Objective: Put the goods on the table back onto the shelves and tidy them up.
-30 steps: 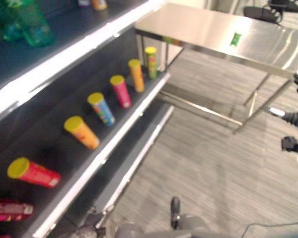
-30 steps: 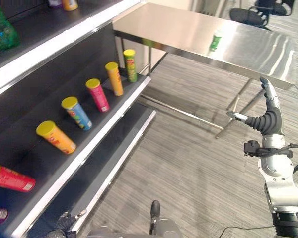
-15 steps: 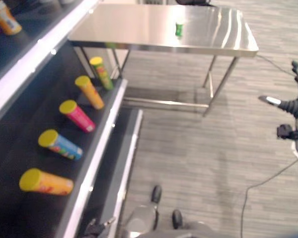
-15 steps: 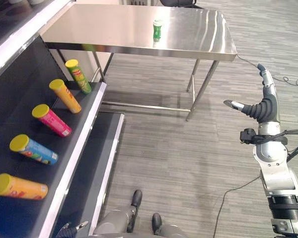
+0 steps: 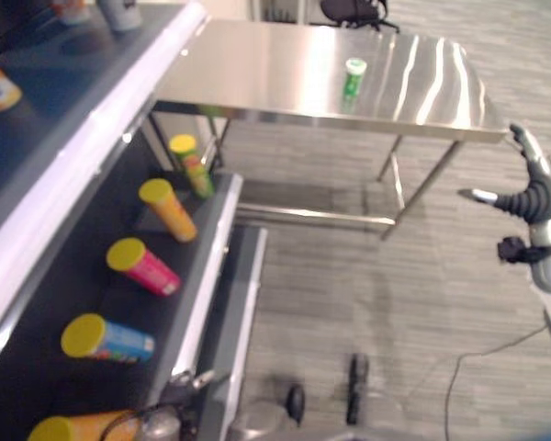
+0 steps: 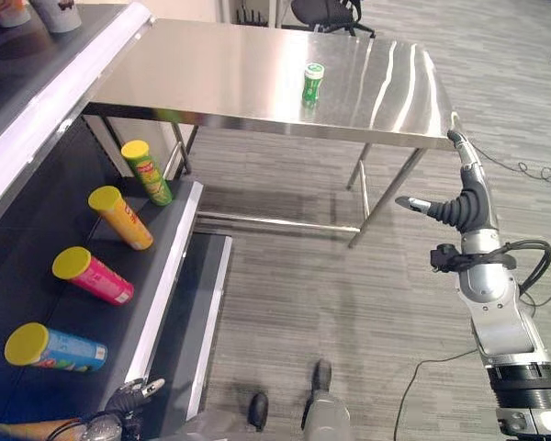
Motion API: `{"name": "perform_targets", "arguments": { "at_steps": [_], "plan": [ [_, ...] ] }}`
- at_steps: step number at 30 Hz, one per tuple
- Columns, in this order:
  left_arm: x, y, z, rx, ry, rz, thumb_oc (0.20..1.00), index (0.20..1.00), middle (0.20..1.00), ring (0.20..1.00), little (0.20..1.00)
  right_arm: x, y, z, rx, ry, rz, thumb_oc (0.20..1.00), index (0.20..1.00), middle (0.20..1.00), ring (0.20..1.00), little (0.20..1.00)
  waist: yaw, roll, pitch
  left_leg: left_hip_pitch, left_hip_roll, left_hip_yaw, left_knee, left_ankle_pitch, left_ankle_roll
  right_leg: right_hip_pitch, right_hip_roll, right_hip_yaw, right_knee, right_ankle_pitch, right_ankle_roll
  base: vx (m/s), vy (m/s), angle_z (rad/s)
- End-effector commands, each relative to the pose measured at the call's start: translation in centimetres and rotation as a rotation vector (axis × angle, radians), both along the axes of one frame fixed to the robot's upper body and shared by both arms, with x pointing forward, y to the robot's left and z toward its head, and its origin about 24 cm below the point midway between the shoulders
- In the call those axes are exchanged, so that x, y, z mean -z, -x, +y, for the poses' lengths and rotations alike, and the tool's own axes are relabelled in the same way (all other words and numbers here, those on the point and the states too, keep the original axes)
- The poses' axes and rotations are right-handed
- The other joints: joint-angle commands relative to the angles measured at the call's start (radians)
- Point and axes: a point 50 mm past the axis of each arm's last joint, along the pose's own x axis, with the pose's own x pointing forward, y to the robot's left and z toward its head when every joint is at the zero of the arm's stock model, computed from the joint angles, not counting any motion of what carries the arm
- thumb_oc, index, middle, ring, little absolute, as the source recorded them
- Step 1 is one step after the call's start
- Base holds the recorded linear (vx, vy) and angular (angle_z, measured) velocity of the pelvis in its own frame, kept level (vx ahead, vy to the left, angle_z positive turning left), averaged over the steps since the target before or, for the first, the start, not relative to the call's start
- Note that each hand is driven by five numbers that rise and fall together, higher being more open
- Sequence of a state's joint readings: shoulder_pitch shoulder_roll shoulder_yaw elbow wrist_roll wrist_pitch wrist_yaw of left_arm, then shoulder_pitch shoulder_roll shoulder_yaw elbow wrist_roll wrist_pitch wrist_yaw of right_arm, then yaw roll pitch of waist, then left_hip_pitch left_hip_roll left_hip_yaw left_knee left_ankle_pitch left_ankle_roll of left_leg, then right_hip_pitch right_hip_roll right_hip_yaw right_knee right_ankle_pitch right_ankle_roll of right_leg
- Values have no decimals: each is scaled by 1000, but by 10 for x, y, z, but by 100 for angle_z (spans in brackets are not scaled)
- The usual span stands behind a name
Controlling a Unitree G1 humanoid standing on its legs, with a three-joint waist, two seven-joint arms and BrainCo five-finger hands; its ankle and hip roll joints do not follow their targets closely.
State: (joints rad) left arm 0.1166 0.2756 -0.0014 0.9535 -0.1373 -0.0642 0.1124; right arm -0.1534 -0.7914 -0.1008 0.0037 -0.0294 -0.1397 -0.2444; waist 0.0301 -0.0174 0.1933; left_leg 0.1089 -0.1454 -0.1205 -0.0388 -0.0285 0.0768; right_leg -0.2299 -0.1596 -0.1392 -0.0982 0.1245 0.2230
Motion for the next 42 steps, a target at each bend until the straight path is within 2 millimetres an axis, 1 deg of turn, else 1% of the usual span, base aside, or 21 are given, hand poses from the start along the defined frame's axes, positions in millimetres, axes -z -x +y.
{"name": "perform_targets", "arguments": {
  "at_steps": [1, 2, 4, 5, 8, 9, 10, 11, 13, 14, 18, 19, 22, 25, 27, 31, 32, 33, 35, 36, 42],
  "plan": [
    [-13, -14, 13, 56, -76, -75, 1000, 1000, 1000, 1000, 1000, -42, 4, -19, 86, 87, -151, 1000, 1000, 1000, 1000, 1000, 5, -34, -8, 134, 159, -94, -38, -159, -122, -31, -9, 42, 11, 29, 12, 431, -334, 61],
    [-12, -12, 11, 58, -70, -66, 1000, 1000, 1000, 1000, 1000, -43, 6, -20, 91, 89, -156, 1000, 1000, 1000, 1000, 1000, 3, -46, -19, 141, 167, -106, -21, -170, -129, -12, -13, 40, 22, 50, 1, 576, -468, 87],
    [-8, -8, 8, 47, -56, -42, 1000, 1000, 1000, 1000, 1000, -45, 9, -21, 86, 85, -161, 1000, 1000, 1000, 1000, 1000, -13, -32, -43, 156, 236, -117, 40, -156, -161, 19, 13, 38, 56, 47, -14, 390, -359, 104],
    [-8, -8, 8, 48, -56, -42, 1000, 1000, 1000, 1000, 1000, -45, 10, -21, 87, 84, -161, 1000, 1000, 1000, 1000, 1000, -16, -37, -45, 151, 231, -121, 39, -151, -161, 15, 8, 36, 57, 48, -13, 271, -267, 117],
    [-3, 0, 7, 30, -37, -10, 1000, 1000, 1000, 1000, 1000, -52, 11, -21, 61, 77, -171, 1000, 1000, 1000, 1000, 1000, -18, -24, -56, 89, 282, -126, 222, 7, -211, 70, 46, 22, 79, 7, -50, 359, -367, 51],
    [0, 9, 5, 19, -20, 15, 1000, 1000, 1000, 1000, 1000, -55, 11, -20, 33, 49, -185, 1000, 1000, 1000, 1000, 1000, -13, -30, -58, 33, 312, -65, 410, 109, -212, 144, 75, 5, 63, -41, -91, 428, -512, 11],
    [0, 11, 6, 13, -17, 19, 1000, 1000, 1000, 1000, 1000, -55, 11, -21, 37, 42, -177, 1000, 1000, 1000, 1000, 1000, -6, -42, -53, -14, 320, -26, 513, 127, -192, 177, 78, 7, 59, -59, -109, 427, -550, 18],
    [0, 13, 7, 3, -14, 23, 1000, 1000, 1000, 1000, 1000, -54, 10, -22, 41, 38, -170, 1000, 1000, 1000, 1000, 1000, 3, -60, -49, -57, 319, 7, 577, 138, -175, 202, 78, 8, 50, -70, -122, 166, -259, 6],
    [0, 13, 7, 3, -14, 23, 1000, 1000, 1000, 1000, 1000, -54, 10, -22, 41, 37, -170, 1000, 1000, 1000, 1000, 1000, 3, -57, -49, -63, 321, 7, 588, 132, -174, 202, 80, 9, 49, -69, -122, 169, -214, -24],
    [4, 20, 4, 8, -3, 55, 1000, 1000, 1000, 1000, 1000, -52, 5, -25, 48, 29, -143, 1000, 1000, 1000, 1000, 1000, 41, -71, -29, -166, 267, 69, 611, 53, -149, 262, 92, 27, 32, -101, -136, 346, -346, -13],
    [6, 22, -1, 44, 3, 73, 1000, 1000, 1000, 1000, 1000, -60, 5, -27, 41, 51, -154, 1000, 1000, 1000, 1000, 1000, 67, -66, -16, -243, 189, 125, 414, -30, -133, 305, 101, 23, 25, -129, -122, 288, -168, -29],
    [7, 23, -2, 59, -1, 78, 1000, 1000, 1000, 1000, 1000, -60, 1, -25, 27, 43, -150, 1000, 1000, 1000, 1000, 1000, 91, -43, -24, -273, 144, 142, 226, 6, -132, 340, 132, 25, 14, -145, -113, 314, -101, -11],
    [8, 25, -2, 65, -4, 86, 1000, 1000, 1000, 1000, 1000, -59, -7, -22, 8, 33, -141, 1000, 1000, 1000, 1000, 1000, 113, -26, -26, -297, 103, 157, 49, 96, -140, 375, 167, 34, 13, -170, -118, 290, -81, -11],
    [8, 27, 1, 64, -21, 102, 1000, 1000, 1000, 1000, 1000, -59, -16, -14, -23, 9, -127, 1000, 1000, 1000, 1000, 1000, 132, -9, -30, -339, 91, 235, -18, 133, -159, 429, 205, 51, 30, -223, -136, 432, -72, -14],
    [9, 41, 5, 11, -14, 127, 1000, 1000, 1000, 1000, 1000, -53, -19, -5, -63, 0, -106, 1000, 1000, 1000, 1000, 1000, 156, 7, -61, -278, 97, 219, -39, 173, -124, 447, 222, 69, 86, -269, -149, 467, 2, -41],
    [10, 47, 10, -9, -23, 151, 1000, 1000, 1000, 1000, 1000, -44, -19, 0, -81, -17, -81, 1000, 1000, 1000, 1000, 1000, 171, -30, -77, -218, 82, 212, -30, 158, -93, 421, 162, 54, 291, -253, -96, 278, 6, -62],
    [8, 44, 13, -19, -28, 139, 1000, 1000, 1000, 1000, 1000, -44, -21, 5, -108, -34, -81, 1000, 1000, 1000, 1000, 1000, 147, -28, -55, -156, 82, 203, -33, 129, -65, 276, 113, 66, 586, -126, -32, 212, 37, -48],
    [7, 40, 13, -12, -29, 132, 1000, 1000, 1000, 1000, 1000, -43, -22, 6, -119, -44, -73, 1000, 1000, 1000, 1000, 1000, 134, -19, -49, -131, 89, 189, -38, 117, -55, 229, 107, 70, 677, -78, -26, 176, 42, -31],
    [4, 34, 15, -2, -38, 110, 1000, 1000, 1000, 1000, 1000, -36, -24, 7, -126, -74, -56, 1000, 1000, 1000, 1000, 1000, 117, -5, -44, -97, 107, 166, -45, 96, -51, 147, 67, 70, 810, -85, -49, 144, 3, 14],
    [3, 31, 15, 5, -37, 96, 1000, 1000, 1000, 1000, 1000, -35, -25, 7, -126, -75, -47, 1000, 1000, 1000, 1000, 1000, 117, 1, -44, -85, 117, 161, -49, 88, -52, 135, 38, 49, 802, -104, -65, 108, -15, 48],
    [3, 31, 15, 4, -37, 96, 1000, 1000, 1000, 1000, 1000, -35, -25, 7, -127, -75, -47, 1000, 1000, 1000, 1000, 1000, 113, -1, -42, -83, 114, 157, -49, 88, -52, 138, 34, 46, 805, -109, -66, 52, -63, 27]
  ]
}}
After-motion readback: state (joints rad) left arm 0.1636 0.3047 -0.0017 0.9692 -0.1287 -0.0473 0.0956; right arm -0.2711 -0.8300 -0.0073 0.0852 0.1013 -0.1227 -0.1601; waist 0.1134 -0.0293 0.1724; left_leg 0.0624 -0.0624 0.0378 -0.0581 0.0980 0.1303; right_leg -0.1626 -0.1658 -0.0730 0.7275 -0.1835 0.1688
